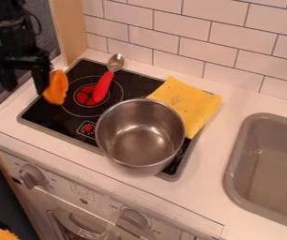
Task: Put the half orange inside the silver pot
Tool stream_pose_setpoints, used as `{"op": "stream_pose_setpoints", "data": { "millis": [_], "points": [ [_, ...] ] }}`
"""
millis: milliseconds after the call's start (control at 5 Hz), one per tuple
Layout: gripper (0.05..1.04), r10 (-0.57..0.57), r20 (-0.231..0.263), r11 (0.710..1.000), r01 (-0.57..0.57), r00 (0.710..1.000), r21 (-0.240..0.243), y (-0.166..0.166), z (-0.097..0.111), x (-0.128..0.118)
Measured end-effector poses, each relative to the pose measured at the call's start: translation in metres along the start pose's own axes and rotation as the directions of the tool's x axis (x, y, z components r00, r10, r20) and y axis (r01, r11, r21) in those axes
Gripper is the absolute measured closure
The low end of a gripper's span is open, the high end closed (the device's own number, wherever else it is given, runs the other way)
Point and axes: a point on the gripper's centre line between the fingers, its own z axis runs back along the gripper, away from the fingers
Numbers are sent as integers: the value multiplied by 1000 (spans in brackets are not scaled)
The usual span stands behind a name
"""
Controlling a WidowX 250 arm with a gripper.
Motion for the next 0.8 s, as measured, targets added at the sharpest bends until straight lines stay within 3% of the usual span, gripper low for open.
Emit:
{"op": "stream_pose_setpoints", "data": {
  "millis": [200,400,800],
  "points": [
    [84,-19,28,998,20,999,-67,-11,-5,4],
    [84,-30,27,997,31,999,-66,-17,-9,3],
    [84,27,76,998,-22,997,-57,-23,26,8]
  ]
}}
